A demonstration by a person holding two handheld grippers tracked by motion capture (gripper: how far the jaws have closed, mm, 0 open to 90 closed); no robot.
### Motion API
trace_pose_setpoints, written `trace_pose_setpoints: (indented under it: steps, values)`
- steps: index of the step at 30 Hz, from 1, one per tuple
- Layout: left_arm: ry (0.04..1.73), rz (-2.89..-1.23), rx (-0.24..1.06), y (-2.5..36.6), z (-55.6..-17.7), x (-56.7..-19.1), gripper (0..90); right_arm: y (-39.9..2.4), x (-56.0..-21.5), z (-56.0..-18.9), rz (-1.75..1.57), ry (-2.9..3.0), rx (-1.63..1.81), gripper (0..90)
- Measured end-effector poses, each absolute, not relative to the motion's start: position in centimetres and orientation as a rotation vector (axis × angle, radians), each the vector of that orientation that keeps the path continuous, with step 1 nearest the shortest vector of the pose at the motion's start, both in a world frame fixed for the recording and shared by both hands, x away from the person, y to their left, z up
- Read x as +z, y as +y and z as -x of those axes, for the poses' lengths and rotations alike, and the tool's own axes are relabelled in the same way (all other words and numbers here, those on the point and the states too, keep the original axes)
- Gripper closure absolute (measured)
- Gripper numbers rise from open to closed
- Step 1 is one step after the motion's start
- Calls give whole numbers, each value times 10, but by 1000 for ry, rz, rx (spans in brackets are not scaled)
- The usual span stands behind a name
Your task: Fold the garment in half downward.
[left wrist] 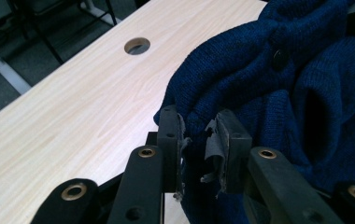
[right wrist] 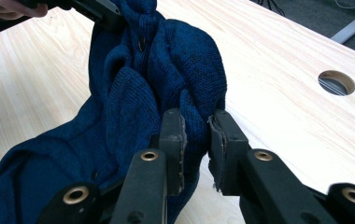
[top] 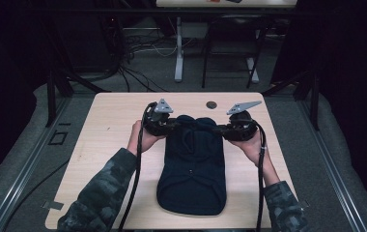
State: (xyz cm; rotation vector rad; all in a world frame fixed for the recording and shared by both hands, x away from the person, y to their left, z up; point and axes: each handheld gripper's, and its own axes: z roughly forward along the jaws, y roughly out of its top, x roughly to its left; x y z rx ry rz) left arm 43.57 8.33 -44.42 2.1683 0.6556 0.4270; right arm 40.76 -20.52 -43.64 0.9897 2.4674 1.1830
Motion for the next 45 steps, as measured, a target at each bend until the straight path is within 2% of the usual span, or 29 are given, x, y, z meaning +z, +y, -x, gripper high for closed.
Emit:
trace_pose_setpoints:
  steps: [8,14,20,32,45]
  values:
    - [607,-2146,464,82,-430,-436,749,-205,-432,-408,-996,2515,1149,682]
    - [568,-2162,468,86,-424,-434,747,-202,-435,-401,-964,2502,1152,773]
    - [551,-2168,468,89,-421,-437,742,-200,-439,-395,-910,2460,1146,793]
    - [548,-2228,452,94,-416,-445,700,-195,-441,-387,-827,2410,1158,788]
    - [552,-2245,453,95,-408,-459,695,-192,-458,-373,-798,2436,1132,779]
